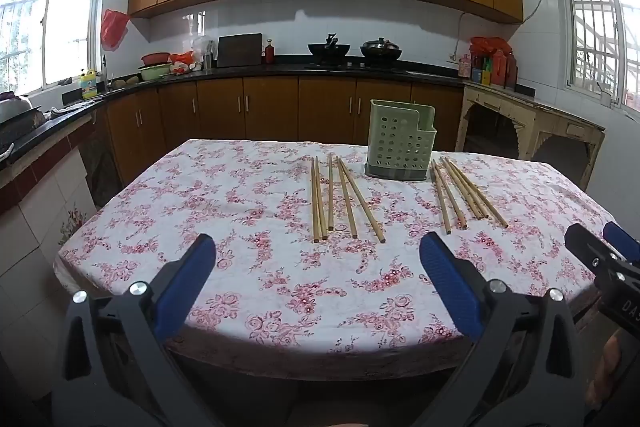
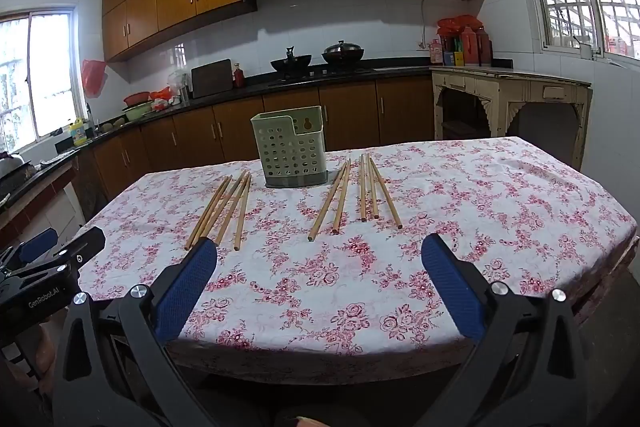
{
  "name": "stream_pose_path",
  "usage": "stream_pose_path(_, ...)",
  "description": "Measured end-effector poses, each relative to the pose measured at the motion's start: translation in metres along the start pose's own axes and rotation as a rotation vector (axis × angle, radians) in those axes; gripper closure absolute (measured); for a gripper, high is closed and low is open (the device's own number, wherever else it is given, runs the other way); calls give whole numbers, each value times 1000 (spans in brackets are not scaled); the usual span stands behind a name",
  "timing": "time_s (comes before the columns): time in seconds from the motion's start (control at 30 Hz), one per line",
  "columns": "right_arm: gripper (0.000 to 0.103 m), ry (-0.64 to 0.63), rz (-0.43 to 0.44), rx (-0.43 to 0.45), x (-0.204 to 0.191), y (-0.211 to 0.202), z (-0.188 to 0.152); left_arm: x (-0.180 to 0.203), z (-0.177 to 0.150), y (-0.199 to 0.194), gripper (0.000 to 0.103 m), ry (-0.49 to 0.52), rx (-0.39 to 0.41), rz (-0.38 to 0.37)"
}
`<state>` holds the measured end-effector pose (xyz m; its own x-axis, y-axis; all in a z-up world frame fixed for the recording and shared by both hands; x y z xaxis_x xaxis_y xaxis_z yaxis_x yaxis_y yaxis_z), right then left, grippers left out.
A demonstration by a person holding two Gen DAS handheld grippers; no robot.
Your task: Organize utensils
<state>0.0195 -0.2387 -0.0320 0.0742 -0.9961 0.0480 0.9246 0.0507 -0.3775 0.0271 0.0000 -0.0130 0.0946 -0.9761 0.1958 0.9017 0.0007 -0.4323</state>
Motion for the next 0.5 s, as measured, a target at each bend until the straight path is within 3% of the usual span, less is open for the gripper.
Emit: stream_pose_path(0.5, 2, 1, 0, 1, 0, -1, 0, 0, 0, 0, 4, -1, 1, -2)
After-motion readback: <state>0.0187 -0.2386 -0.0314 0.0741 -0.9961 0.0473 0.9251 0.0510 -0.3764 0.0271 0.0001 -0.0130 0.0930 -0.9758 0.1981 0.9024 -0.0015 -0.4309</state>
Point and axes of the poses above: each gripper's, at about its wrist camera, not at the fingertips, and y roughly the way its jaws point, x to its right, z to its top, the point moved 3 cm from there along y, roughly the way its jaws point, and after that the axes turned 12 degrees about -y, right-handed, at the moved point
